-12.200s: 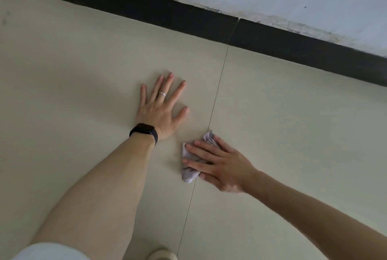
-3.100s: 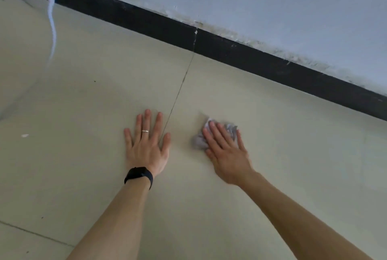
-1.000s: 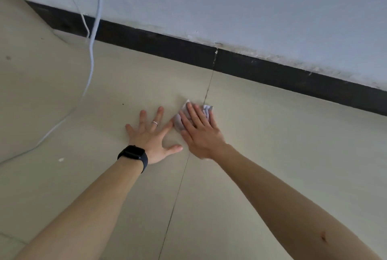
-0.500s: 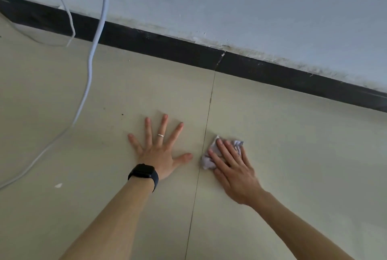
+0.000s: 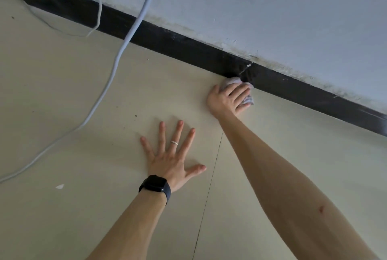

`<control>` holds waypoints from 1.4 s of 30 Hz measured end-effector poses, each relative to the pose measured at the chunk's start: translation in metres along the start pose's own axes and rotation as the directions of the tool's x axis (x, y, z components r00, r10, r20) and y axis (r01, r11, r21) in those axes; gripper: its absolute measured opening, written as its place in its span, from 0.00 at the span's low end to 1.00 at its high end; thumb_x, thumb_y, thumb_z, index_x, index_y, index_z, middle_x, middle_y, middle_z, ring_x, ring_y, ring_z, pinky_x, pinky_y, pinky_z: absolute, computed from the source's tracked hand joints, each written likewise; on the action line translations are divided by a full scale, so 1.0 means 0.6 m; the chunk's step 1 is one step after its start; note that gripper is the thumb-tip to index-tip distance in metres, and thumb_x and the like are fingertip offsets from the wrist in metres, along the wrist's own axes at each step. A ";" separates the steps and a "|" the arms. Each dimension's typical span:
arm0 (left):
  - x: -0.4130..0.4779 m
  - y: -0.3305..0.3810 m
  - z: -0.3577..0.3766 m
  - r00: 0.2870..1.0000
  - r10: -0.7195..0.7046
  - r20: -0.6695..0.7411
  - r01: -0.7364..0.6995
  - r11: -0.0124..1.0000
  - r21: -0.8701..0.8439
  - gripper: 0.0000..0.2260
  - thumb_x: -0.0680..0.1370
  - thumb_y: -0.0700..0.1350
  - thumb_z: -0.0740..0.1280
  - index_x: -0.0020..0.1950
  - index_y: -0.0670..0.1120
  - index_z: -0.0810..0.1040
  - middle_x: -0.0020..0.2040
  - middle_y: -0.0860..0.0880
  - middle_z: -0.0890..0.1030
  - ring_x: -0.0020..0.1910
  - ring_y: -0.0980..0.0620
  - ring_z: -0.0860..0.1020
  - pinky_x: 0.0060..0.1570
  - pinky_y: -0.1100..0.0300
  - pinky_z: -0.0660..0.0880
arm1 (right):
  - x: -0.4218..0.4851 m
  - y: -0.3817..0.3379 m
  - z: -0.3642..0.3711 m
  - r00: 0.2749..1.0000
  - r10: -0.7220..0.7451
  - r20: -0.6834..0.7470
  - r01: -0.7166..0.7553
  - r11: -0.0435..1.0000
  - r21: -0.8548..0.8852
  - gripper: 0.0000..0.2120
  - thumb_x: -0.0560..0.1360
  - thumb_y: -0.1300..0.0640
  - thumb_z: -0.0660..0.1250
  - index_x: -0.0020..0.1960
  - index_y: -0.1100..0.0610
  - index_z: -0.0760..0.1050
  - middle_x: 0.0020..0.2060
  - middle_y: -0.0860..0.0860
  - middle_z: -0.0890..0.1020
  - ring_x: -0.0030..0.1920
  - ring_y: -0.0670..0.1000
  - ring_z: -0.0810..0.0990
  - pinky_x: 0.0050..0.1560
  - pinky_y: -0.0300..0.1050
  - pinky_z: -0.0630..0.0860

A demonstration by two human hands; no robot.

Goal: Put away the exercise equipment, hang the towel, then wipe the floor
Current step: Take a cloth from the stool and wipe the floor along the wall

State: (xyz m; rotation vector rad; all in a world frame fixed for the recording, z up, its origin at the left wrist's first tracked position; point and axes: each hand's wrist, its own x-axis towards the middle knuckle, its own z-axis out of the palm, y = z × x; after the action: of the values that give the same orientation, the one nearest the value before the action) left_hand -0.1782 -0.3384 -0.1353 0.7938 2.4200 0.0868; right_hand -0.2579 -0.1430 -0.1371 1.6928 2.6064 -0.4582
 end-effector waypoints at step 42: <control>-0.154 -0.185 0.086 0.964 0.137 -0.228 -0.139 0.990 0.006 0.44 0.74 0.75 0.48 0.81 0.51 0.39 0.81 0.53 0.38 0.80 0.52 0.38 0.75 0.43 0.41 | -0.034 -0.020 0.021 0.806 -0.554 0.210 0.580 0.809 -0.092 0.27 0.83 0.42 0.39 0.81 0.45 0.47 0.81 0.47 0.47 0.81 0.51 0.42 0.77 0.65 0.42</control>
State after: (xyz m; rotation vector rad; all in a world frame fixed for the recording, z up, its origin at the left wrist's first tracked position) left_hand -0.1478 -0.4870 -0.1565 0.9953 2.5726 0.2576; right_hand -0.2623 -0.1688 -0.1432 0.7505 2.8843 -0.3662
